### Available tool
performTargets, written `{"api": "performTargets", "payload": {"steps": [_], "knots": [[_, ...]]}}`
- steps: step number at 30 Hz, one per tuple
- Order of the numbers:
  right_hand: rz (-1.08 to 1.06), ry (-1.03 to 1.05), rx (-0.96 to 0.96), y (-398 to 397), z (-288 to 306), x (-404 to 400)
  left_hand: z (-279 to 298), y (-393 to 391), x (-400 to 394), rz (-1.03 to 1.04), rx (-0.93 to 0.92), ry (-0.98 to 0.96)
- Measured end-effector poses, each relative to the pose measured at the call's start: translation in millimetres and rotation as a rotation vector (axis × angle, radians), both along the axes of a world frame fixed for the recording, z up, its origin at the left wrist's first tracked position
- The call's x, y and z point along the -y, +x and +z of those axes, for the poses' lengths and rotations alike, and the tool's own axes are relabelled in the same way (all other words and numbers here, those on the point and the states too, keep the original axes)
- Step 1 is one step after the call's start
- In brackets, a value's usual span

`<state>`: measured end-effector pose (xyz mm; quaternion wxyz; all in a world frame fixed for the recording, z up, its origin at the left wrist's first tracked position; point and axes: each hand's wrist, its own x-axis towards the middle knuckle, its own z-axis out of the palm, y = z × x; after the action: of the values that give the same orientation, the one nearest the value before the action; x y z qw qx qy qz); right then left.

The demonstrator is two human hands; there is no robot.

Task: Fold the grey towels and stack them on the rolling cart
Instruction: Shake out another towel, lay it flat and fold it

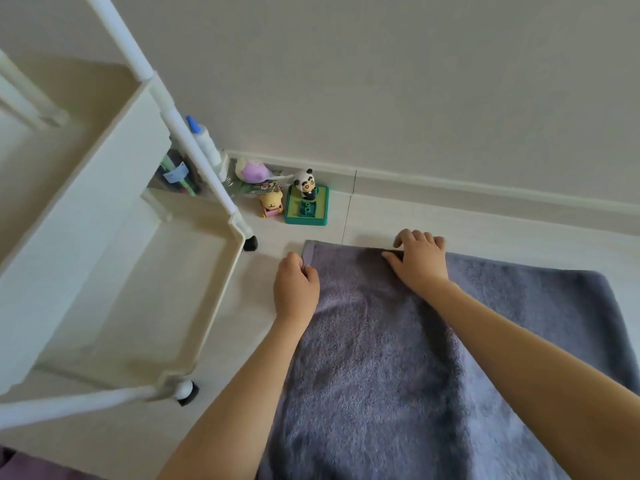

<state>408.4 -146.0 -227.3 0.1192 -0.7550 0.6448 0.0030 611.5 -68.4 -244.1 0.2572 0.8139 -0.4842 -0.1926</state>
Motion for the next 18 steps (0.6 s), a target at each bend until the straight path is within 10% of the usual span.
{"api": "performTargets", "payload": {"steps": [12,18], "knots": [[0.030,-0.020,-0.017,-2.3,-10.2,-6.5,-0.4,0.3,4.3,-0.066,0.118,0.010],[0.189,-0.241,0.069,-7.7,-21.4,-74.7,-12.0,-36.7,-50.6,-0.553,0.440,0.025]]}}
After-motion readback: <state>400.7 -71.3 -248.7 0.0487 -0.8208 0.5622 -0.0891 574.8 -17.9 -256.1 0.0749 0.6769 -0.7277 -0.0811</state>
